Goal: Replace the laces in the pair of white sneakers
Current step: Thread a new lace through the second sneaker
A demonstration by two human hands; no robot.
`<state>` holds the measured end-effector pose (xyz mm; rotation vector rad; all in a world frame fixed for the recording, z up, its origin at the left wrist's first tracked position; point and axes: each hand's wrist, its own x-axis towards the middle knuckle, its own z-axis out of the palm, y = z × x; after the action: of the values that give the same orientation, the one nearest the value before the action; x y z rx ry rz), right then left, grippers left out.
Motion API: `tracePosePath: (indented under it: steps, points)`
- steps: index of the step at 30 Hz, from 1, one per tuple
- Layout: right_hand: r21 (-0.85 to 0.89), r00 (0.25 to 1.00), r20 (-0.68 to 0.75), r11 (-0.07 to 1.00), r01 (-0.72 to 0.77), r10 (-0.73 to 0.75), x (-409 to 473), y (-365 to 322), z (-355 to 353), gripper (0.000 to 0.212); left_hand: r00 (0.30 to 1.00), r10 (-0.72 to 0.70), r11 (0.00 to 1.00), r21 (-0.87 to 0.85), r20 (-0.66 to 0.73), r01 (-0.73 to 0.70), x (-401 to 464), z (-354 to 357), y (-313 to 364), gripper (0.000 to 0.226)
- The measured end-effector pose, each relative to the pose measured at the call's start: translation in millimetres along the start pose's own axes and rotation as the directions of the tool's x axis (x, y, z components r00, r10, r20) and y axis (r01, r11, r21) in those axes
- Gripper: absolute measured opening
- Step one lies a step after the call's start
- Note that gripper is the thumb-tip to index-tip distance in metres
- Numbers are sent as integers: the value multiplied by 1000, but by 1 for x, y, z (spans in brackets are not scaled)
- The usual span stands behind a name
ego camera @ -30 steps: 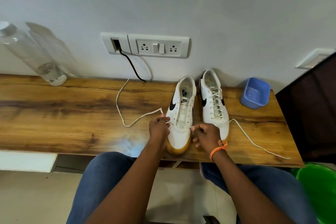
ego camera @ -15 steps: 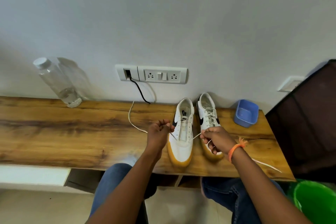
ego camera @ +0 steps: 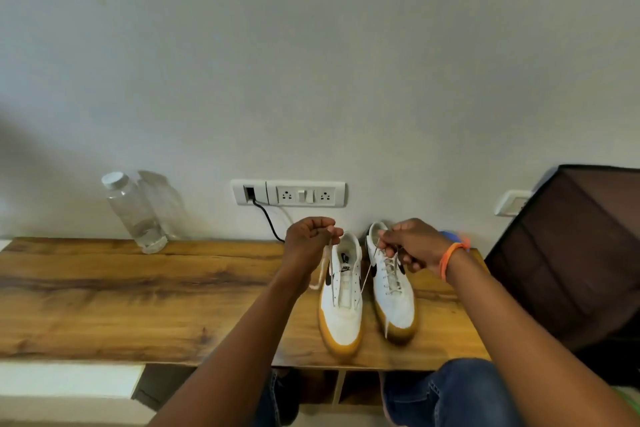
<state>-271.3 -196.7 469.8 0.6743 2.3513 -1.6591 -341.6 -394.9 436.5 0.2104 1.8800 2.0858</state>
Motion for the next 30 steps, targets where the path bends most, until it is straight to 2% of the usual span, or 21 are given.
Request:
tracePosePath:
  steps: [8,20,23,27,30]
  points:
    - [85,977,-75,975,204,-198,-27,-90,-41,28,973,177,981,50,148,-186,0,30,100,13]
    - [79,908,-239,925,371,-344,-70,-159,-81,30,909,368,922,52,198,-384,-5,59,175,14]
    - [247,914,-286,900,359,-286,-71,-164,-80,27,898,396,912,36,193,-410,-5,66,187,11]
    - [565,945,-189,758,327,-267,-67,-161,-70,28,880,442,889,45,175,-456,-1,70,201,11]
    - [681,937,-191,649,340,-291,-65,-161,-65,34,871,462,878,53,168,-476,3,71,211,11]
